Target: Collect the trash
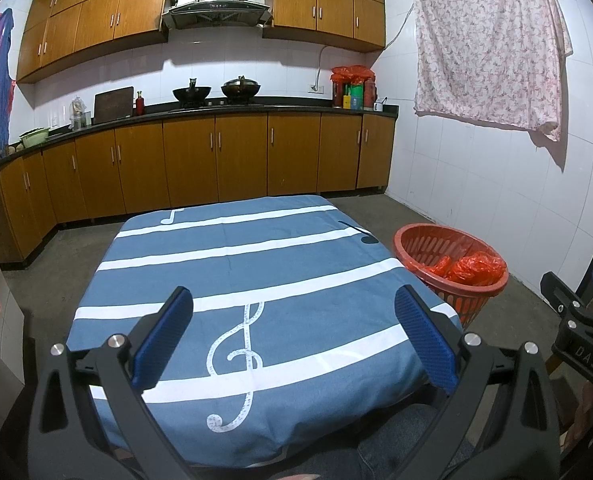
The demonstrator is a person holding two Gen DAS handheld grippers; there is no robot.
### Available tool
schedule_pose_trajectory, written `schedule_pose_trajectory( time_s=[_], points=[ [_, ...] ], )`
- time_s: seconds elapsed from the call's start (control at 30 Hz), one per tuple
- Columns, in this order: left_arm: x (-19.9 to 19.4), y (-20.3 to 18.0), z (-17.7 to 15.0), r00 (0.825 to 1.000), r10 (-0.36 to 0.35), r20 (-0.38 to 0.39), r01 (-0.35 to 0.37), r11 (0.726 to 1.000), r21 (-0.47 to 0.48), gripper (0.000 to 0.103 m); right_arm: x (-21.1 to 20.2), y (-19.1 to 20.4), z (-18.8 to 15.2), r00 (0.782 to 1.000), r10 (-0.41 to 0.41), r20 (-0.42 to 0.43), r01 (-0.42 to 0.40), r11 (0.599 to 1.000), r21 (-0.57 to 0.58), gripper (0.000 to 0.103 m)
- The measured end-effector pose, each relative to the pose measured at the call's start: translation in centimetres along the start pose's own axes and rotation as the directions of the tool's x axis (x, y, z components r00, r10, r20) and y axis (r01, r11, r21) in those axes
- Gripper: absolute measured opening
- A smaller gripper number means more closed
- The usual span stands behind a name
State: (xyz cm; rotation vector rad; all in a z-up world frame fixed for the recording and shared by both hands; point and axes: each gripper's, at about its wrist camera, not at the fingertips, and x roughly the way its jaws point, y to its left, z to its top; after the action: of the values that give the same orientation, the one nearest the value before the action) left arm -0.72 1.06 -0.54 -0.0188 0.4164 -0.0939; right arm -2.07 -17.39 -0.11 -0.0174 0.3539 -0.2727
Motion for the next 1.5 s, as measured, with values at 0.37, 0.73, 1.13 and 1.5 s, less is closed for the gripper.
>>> schedule_pose_trajectory(
  time_s=[0.37, 0.73, 1.13, 1.5],
  points=[
    [-0.3, -0.2, -0.4, 1.0, 0.003, -0.003, -0.003, 1.0, -0.001, 0.099, 0.0, -0.1, -0.1, 1.0, 0.0, -0.002, 0.0, 1.0, 0.0, 0.101],
    [-0.5, -0.2, -0.8, 1.0, 0.003, -0.008, -0.003, 1.0, -0.003, 0.099, 0.0, -0.1, 0.0, 1.0, 0.0, -0.002, 0.0, 1.0, 0.001, 0.101],
    [-0.4, -0.1, -0.7, 1.0, 0.002, -0.009, -0.002, 1.0, -0.003, 0.099, -0.1, -0.1, 0.1, 1.0, 0.0, -0.003, 0.0, 1.0, 0.001, 0.101],
    [-0.1, -0.1, -1.2, 1.0, 0.002, -0.016, -0.002, 1.0, -0.008, 0.099, -0.1, -0.1, 0.2, 1.0, 0.0, -0.004, 0.0, 1.0, 0.002, 0.101]
  ],
)
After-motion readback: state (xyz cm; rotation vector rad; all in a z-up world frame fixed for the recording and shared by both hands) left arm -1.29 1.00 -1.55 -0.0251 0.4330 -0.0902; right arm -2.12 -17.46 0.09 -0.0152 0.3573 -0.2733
